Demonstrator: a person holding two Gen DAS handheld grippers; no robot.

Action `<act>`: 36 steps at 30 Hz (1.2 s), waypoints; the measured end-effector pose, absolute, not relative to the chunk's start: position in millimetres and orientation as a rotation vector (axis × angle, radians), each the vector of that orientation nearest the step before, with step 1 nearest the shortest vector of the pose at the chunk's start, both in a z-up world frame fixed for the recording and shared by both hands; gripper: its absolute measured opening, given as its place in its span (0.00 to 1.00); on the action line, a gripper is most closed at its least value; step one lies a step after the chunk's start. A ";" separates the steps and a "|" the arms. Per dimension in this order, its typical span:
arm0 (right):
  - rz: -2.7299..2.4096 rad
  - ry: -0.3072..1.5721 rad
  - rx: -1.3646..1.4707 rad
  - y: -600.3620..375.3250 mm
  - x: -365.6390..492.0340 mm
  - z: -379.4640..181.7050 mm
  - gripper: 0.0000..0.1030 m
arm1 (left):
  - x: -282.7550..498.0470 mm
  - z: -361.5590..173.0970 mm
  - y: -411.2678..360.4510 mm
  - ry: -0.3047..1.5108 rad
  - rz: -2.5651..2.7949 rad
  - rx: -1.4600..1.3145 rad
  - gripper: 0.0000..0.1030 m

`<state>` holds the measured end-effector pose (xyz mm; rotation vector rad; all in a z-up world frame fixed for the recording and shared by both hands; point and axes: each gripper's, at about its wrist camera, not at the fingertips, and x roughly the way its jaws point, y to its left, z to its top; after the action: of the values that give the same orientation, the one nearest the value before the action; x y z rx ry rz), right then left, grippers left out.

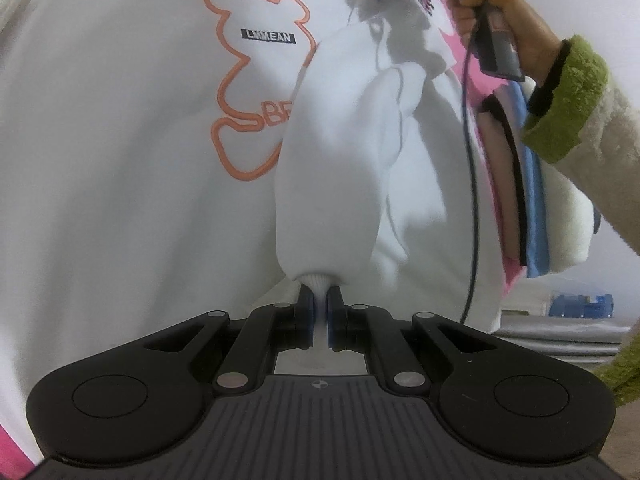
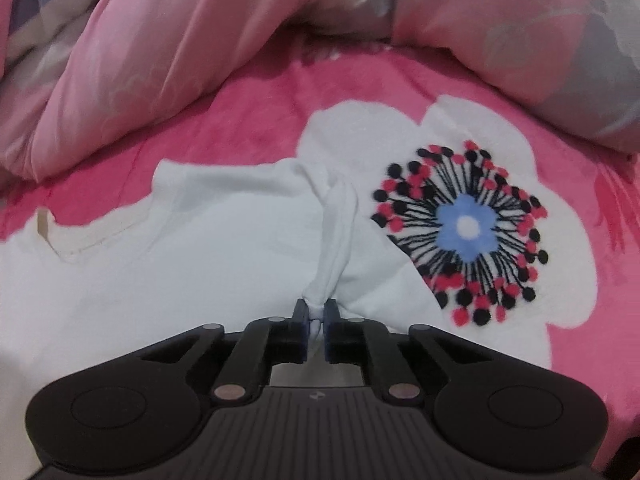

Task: Fold clothes

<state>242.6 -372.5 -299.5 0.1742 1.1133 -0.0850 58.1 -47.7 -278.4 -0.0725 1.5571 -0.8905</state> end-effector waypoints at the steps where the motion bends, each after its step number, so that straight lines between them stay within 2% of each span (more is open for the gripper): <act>1: -0.090 1.091 0.188 -378.1 241.5 -294.4 0.05 | 59.4 -276.3 -49.0 1.542 -0.889 -0.066 0.04; 6: -0.132 0.991 0.304 -424.9 246.6 -261.4 0.05 | 85.9 -258.4 -49.4 1.422 -0.904 -0.035 0.04; 10: -0.176 0.985 0.408 -464.4 262.1 -261.5 0.05 | 131.5 -256.2 -52.0 1.348 -0.876 0.005 0.04; 16: -0.214 1.012 0.553 -498.7 270.7 -282.9 0.05 | 194.6 -271.1 -55.1 1.350 -0.823 0.046 0.04; 23: -0.219 1.021 0.609 -509.1 277.6 -307.4 0.08 | 226.7 -295.5 -44.0 1.386 -0.712 -0.003 0.07; 26: -0.183 1.023 0.615 -516.0 275.9 -303.3 0.23 | 234.7 -305.4 -30.1 1.428 -0.659 -0.168 0.08; 27: -0.183 1.025 0.603 -517.9 273.1 -298.6 0.34 | 236.5 -307.8 -23.8 1.446 -0.644 -0.228 0.09; 29: -0.181 1.030 0.581 -521.7 267.5 -289.3 0.45 | 238.5 -311.2 -9.6 1.474 -0.608 -0.344 0.16; 30: -0.181 1.031 0.570 -523.7 264.5 -284.6 0.46 | 238.9 -311.6 -3.2 1.478 -0.590 -0.388 0.20; 36: -0.055 0.974 0.500 -508.2 228.3 -241.3 0.45 | 232.8 -295.1 28.2 1.394 -0.507 -0.550 0.30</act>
<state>228.3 -508.2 -241.3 0.5003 0.9736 -0.0547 232.8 28.2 -295.1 -0.5502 1.3937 -0.5069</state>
